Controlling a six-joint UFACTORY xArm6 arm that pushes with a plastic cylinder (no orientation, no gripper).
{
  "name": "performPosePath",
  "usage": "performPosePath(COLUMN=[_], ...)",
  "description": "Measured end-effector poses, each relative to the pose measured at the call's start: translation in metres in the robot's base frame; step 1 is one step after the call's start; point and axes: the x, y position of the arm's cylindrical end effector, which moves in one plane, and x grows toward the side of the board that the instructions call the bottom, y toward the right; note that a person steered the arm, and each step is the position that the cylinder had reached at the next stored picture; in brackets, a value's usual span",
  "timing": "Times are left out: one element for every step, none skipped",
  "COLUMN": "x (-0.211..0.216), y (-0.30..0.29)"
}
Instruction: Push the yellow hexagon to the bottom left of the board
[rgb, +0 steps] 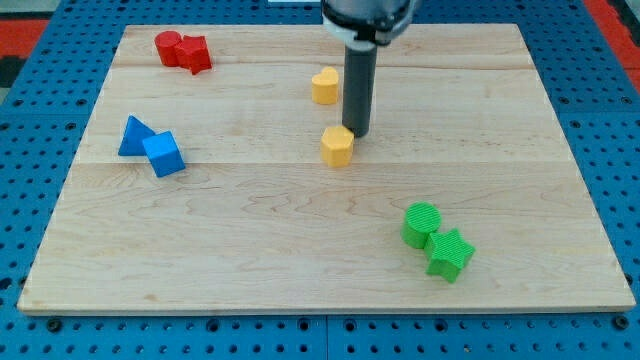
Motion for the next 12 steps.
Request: performPosePath(x=[0.053, 0.088, 0.07, 0.034, 0.036, 0.057, 0.02, 0.019, 0.014, 0.016, 0.035, 0.051], y=[0.0, -0.021, 0.04, 0.037, -0.04, -0.104, -0.107, -0.154, -0.163, -0.196, -0.219, -0.219])
